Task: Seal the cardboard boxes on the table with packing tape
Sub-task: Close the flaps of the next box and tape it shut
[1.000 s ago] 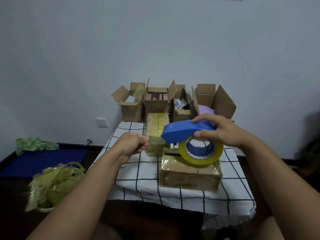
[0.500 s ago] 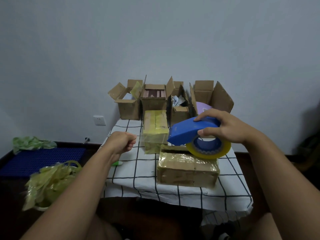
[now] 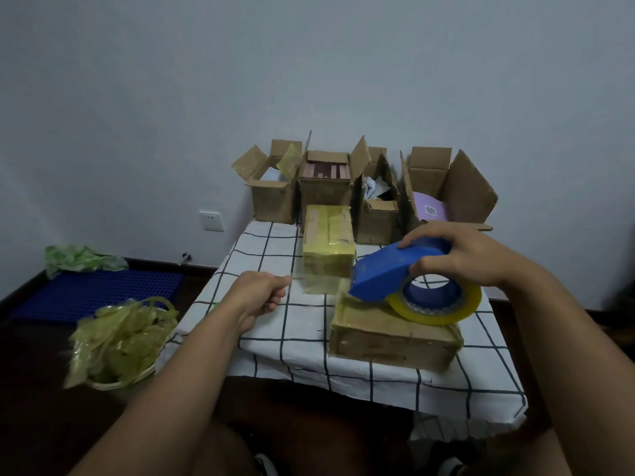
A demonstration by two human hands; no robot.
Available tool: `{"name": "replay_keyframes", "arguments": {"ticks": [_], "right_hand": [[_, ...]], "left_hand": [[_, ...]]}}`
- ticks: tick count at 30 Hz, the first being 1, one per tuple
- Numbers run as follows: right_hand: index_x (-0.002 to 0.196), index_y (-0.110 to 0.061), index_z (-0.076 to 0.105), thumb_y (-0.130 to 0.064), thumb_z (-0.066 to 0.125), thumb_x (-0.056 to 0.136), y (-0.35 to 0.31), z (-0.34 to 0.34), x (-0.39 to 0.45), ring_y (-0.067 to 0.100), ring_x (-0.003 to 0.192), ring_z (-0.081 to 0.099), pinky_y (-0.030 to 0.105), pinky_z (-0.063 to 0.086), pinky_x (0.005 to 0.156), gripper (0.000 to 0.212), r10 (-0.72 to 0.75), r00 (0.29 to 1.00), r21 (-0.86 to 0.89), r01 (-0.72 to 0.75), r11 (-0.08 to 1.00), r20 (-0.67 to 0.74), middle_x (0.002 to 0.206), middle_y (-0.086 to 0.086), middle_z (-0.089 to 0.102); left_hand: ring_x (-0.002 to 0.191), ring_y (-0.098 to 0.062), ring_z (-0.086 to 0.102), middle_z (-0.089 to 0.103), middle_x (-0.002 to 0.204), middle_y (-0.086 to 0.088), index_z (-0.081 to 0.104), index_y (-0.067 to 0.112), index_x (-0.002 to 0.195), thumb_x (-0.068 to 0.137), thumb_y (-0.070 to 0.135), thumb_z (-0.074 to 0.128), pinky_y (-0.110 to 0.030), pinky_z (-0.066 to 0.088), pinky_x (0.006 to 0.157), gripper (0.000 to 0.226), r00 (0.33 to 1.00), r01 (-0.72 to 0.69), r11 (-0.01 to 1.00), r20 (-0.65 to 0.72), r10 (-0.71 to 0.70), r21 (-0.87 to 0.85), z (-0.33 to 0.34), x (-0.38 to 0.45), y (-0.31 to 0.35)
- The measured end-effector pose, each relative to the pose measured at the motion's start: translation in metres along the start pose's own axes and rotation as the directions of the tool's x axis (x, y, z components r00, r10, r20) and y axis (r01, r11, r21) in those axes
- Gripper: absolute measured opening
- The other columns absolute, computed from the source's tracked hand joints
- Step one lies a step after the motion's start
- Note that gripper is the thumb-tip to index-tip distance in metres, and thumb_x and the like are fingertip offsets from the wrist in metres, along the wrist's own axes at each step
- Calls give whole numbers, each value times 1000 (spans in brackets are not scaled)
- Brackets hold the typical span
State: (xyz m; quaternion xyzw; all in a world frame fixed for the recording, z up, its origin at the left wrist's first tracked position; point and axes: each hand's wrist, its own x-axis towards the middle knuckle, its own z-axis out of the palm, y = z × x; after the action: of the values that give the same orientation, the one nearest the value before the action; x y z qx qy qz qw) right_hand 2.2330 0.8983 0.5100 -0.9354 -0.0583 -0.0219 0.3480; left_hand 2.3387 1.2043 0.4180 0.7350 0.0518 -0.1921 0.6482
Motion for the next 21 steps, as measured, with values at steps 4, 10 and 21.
{"name": "replay_keyframes", "arguments": {"ticks": [4,10,21], "right_hand": [[105,-42,68,-32,80,81,4,2,1,12,92,61,28,51,81,29,17,999,-56,-14,998,41,109,-7,59],[105,-41,67,-24,77,83,10,4,-5,10,92,59,27,49,81,29,15,1000,-32,-14,999,15,108,-9,58],[107,-38,67,-22,74,85,11,6,-6,11,93,60,27,47,81,28,27,1000,-13,-27,1000,6,108,-10,59]], "left_hand": [[53,-11,44,53,59,-2,63,6,84,91,11,68,-20,40,51,10,999,24,1000,31,-23,-18,6,4,-10],[52,-10,44,53,57,0,59,10,75,92,14,68,-19,43,49,20,996,57,998,65,-56,-13,7,9,-26],[51,-12,42,52,56,-1,54,10,75,94,16,65,-20,39,45,24,993,91,995,75,-94,45,19,15,-49]]}}
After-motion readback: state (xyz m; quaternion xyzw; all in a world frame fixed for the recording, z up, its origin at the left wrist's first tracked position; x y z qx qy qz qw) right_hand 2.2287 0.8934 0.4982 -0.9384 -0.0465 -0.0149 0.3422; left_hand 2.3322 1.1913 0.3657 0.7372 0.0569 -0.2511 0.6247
